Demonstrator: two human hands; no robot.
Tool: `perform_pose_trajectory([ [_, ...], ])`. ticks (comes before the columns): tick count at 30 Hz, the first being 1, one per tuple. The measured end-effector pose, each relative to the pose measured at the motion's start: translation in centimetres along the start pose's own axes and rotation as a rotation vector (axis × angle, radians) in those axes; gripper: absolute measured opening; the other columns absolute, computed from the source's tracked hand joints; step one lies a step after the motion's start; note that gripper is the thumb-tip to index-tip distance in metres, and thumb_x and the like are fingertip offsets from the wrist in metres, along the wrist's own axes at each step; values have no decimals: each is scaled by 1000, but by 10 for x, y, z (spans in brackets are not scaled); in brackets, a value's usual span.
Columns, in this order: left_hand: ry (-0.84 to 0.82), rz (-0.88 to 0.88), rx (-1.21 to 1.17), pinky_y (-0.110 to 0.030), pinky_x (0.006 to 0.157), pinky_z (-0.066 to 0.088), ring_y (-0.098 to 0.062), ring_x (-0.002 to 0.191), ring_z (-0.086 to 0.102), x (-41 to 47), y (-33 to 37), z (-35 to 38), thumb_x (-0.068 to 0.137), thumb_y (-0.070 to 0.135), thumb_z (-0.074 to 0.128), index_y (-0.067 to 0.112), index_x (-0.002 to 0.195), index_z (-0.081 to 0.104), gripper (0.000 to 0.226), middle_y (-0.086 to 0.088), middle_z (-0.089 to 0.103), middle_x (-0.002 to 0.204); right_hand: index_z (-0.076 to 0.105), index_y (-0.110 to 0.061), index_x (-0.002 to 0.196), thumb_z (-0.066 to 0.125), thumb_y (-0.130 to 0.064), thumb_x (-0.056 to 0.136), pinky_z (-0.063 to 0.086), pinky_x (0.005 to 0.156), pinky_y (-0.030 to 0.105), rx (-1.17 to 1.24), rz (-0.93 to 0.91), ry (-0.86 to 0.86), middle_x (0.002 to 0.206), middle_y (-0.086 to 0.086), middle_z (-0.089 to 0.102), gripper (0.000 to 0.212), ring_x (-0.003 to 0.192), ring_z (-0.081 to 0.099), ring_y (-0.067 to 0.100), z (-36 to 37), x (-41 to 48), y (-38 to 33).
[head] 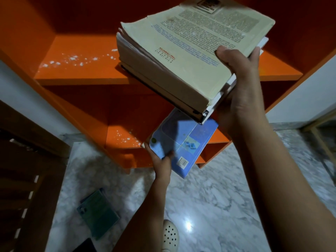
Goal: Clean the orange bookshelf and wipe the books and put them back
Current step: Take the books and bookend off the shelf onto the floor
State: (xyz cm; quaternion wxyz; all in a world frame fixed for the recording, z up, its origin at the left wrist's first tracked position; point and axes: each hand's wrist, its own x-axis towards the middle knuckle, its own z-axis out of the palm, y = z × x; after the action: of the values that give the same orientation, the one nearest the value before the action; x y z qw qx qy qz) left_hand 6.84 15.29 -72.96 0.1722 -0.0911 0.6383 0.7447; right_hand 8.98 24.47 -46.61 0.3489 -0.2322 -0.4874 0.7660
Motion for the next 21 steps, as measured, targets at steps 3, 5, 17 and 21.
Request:
perform_pose_trajectory([
  [3,19,-26,-22,-31,97,42,-19,121,47,-14,10,-14,77,-20,59,36,140,16,95,2,39,135,13,-26,150,68,-20,79,56,82,48,-58,70,-70,118,0,67,89,95,70,20,-5,-2,-10],
  [5,15,-34,-15,-25,95,39,-15,123,42,-27,20,-29,78,-17,61,37,139,17,92,5,35,136,15,-28,149,69,-22,73,56,80,48,-80,92,-56,122,-1,65,94,96,70,20,-2,-12,-11],
  [17,155,60,232,-18,98,31,-10,135,29,-107,110,-216,88,0,60,21,149,18,77,9,29,146,30,-24,145,54,-1,73,53,79,40,80,122,-179,131,7,58,79,110,61,26,66,-194,23],
  [21,231,64,478,-35,95,44,-25,121,52,-145,129,-307,72,40,63,16,143,36,80,-7,51,137,40,-23,139,49,0,74,55,74,30,116,212,-293,121,2,64,69,105,63,21,98,-255,48],
])
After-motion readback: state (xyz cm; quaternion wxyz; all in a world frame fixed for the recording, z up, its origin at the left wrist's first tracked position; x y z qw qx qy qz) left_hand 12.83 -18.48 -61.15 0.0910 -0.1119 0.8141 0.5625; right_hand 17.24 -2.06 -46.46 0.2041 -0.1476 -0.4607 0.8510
